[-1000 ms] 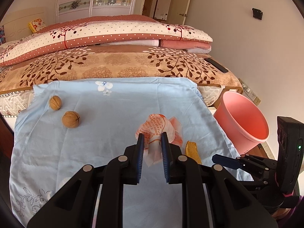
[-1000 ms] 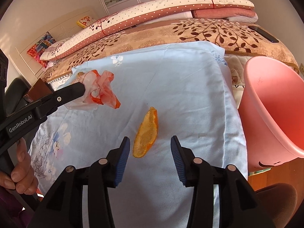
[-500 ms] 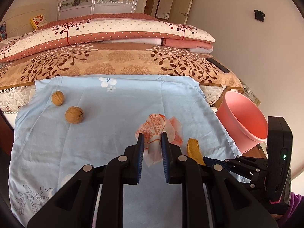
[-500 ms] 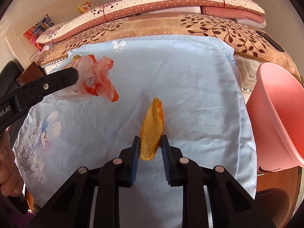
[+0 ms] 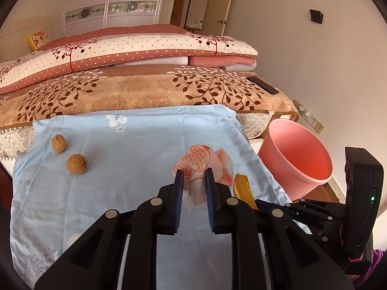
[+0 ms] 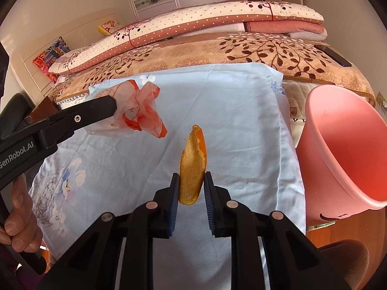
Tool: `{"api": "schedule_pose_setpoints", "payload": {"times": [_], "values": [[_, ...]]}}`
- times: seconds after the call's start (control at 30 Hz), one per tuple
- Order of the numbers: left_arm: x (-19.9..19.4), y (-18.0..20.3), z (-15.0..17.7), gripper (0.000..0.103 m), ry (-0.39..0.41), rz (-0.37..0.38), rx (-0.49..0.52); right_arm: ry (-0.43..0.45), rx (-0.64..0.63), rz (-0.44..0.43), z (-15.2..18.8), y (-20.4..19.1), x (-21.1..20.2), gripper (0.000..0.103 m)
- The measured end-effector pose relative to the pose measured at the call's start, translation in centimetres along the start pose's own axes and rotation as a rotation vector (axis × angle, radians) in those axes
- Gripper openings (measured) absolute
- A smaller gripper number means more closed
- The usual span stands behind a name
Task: Collect trash
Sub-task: 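Carry the wrapper in the left tool while the right tool carries the crisp over the bucket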
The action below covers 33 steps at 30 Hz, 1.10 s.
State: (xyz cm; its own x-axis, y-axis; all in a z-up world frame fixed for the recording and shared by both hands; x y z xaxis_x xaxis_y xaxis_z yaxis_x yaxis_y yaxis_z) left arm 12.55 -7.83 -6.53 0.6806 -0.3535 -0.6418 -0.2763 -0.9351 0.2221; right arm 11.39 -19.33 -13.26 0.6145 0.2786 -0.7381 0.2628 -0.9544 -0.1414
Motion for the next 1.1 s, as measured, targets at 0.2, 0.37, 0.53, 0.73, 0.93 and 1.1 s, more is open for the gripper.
{"api": "schedule_pose_setpoints", "payload": {"times": [0.2,0.37,0.53,0.73,0.93,1.1], "values": [[0.6,2.8,-1.3,0.018,0.018,0.037,0.042,0.053,0.039,0.042,-0.8,2.4,-2.0,0.019],[1.2,5.3,-2.5,0.018,0.039,0.067,0.073,0.086,0.1,0.093,-1.3,5.7,-3.4,0.019],[2.1,7.8,-3.5,0.018,0.051,0.091,0.108,0.12,0.173,0.15,-1.5,9.6,-5.0,0.019],[3.6,11.5,-4.1,0.018,0.052,0.125,0.159,0.159,0.249,0.211,-1.8,13.7,-6.9,0.02],[5.6,14.6,-4.2,0.018,0.037,0.155,0.189,0.182,0.301,0.258,-1.5,16.7,-8.1,0.02],[7.2,16.7,-4.2,0.018,0.017,0.174,0.197,0.19,0.334,0.282,-1.2,18.6,-8.6,0.02]]}}
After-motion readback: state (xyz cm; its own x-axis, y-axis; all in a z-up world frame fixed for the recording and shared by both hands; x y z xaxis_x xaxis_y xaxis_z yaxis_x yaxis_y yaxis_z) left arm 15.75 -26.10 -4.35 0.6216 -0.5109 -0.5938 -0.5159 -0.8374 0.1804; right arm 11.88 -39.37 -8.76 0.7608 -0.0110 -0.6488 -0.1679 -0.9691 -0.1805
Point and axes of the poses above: each gripper's, at about its wrist camera, not at the fingertips, and x roughly the way its jaws point, y to its right, z to its underside, the point moved 7 cm from there along x, roughly the way its jaws point, and after that the axes turned 4 degrees about -x, right-handed, at the moved point
